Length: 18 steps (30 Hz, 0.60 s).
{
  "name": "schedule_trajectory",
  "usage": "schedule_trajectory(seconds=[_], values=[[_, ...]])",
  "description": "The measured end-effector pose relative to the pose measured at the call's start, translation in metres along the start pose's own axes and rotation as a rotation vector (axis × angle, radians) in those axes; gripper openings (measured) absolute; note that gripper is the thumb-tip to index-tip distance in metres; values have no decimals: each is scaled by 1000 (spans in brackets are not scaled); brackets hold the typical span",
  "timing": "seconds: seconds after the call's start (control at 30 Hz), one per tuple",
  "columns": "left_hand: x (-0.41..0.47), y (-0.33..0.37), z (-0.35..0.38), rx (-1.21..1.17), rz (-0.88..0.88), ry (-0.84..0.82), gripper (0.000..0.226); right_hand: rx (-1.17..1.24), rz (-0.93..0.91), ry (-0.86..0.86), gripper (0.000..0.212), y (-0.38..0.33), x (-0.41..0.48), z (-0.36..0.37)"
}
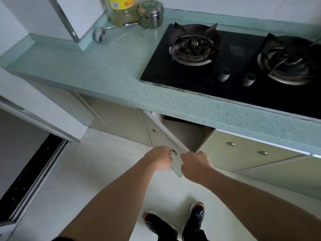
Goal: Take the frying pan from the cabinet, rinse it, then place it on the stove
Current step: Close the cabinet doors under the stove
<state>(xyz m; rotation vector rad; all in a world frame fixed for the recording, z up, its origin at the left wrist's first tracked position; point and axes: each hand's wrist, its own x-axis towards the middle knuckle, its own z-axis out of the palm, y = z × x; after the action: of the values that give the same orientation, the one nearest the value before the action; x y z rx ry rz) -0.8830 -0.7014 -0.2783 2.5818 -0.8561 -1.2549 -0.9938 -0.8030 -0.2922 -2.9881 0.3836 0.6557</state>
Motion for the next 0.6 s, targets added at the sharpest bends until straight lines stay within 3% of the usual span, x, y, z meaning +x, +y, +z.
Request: schedule_trajectory(seconds=[0.1, 0.27, 0.47, 0.6], values=[[8, 20, 7, 21, 42, 4, 39, 103, 40, -83, 24, 3, -9, 4], [15, 40, 10, 109, 58, 82, 32, 393, 289, -125, 26, 2, -3, 7], [30, 51, 7, 135, 92, 46, 42, 483, 390, -62, 34, 26, -1, 7], [36, 63, 9, 186, 106, 26, 40, 459, 364, 7, 36, 41, -4, 11]])
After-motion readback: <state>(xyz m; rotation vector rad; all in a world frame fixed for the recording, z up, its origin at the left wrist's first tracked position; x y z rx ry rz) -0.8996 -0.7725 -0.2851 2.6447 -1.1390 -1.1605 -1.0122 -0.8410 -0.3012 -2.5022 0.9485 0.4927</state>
